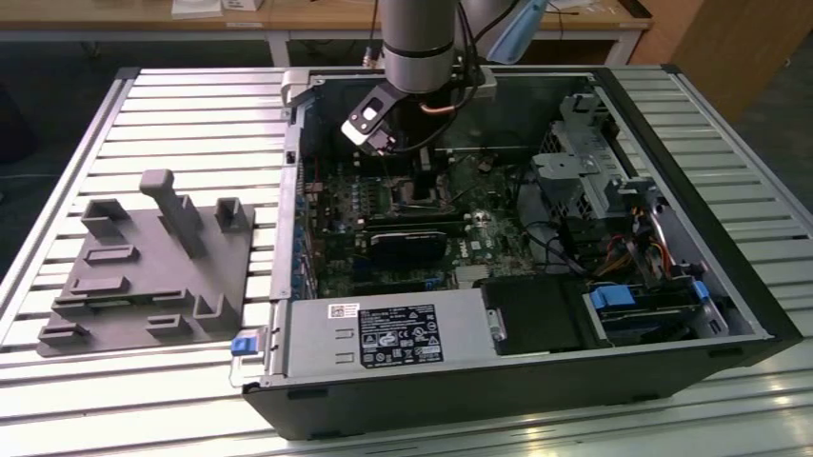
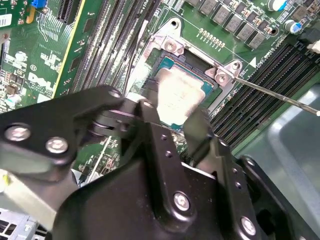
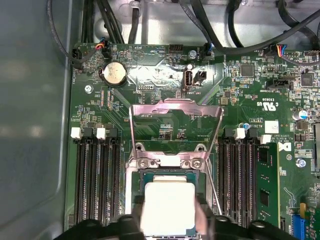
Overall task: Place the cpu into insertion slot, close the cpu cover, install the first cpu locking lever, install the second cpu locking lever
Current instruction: 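Place the cpu into insertion slot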
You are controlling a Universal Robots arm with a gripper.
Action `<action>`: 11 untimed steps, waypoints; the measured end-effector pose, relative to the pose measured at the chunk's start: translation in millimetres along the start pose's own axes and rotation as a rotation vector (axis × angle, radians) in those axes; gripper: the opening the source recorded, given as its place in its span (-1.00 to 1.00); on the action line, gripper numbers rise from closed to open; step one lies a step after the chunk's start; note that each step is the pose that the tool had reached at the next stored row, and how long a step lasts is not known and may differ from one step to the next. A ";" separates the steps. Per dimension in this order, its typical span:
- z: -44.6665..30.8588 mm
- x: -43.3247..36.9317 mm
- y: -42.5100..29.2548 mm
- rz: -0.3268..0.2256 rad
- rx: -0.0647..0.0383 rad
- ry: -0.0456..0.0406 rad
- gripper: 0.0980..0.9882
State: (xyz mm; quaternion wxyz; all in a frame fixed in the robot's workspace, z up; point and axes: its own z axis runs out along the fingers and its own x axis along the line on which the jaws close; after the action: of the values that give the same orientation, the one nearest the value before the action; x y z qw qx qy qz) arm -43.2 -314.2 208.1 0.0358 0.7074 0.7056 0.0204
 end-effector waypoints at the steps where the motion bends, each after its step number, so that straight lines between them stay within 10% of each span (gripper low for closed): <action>1: 0.0 0.0 0.0 0.000 0.000 0.0000 -0.15; 11: -0.1 0.0 0.0 0.000 0.000 0.0000 -0.95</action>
State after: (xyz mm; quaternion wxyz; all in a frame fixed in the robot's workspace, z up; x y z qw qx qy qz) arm -43.2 -314.2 208.2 0.0358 0.7074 0.7056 0.0204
